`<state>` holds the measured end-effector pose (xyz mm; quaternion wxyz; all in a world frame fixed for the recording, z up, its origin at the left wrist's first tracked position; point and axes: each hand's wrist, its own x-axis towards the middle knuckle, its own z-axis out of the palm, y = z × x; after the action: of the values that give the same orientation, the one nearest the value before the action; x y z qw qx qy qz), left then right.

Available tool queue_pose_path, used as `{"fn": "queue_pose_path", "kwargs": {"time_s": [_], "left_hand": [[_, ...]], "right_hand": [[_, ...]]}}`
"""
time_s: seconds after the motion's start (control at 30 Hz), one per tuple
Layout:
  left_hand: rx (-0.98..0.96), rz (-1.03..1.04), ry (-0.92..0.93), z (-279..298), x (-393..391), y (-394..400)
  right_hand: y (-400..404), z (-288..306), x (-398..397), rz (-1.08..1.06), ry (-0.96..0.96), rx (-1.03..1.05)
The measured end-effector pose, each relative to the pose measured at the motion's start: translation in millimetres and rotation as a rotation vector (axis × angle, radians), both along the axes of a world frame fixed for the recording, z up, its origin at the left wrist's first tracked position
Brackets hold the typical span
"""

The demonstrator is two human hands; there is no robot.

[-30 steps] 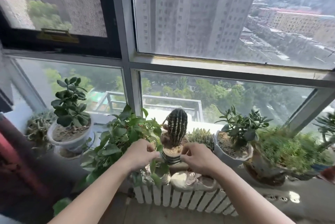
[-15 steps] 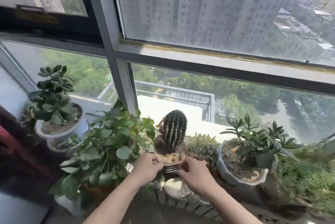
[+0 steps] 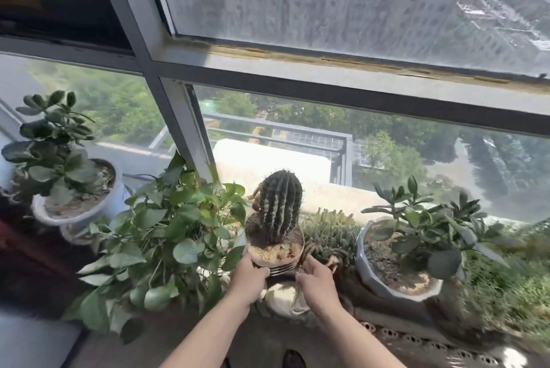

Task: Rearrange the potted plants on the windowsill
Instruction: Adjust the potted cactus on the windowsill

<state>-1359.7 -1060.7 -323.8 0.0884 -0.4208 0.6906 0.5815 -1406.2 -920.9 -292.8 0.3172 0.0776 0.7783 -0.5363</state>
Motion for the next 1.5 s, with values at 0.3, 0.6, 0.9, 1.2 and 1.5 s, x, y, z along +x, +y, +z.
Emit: {"fn": "queue_pose_path", "kwargs": {"time_s": [0.3,0.6,0.9,1.2,1.5], "left_hand": [[0.165,0.151,-0.003,-11,-7,-1],[0.385,0.295,0.101,-15,-12,19],[0.432,0.354,0.103,-10,-7,30],[0.365,0.32,0.115,-24,-2,31],[0.331,0.289,0.14,-11,-12,2]], "right_hand": [[-12,-20,-9,-0.184,-0.143,-0.106],[-14,-25,-12,-0.25,-0.169,-0.209],[-17,-22,-20,-0.304,-0.211,-0.179],[-14,-29,-19,-0.325,-0.227,-0.151],[-40,-22,-16,-0.396,-0.261,-0.271]]}}
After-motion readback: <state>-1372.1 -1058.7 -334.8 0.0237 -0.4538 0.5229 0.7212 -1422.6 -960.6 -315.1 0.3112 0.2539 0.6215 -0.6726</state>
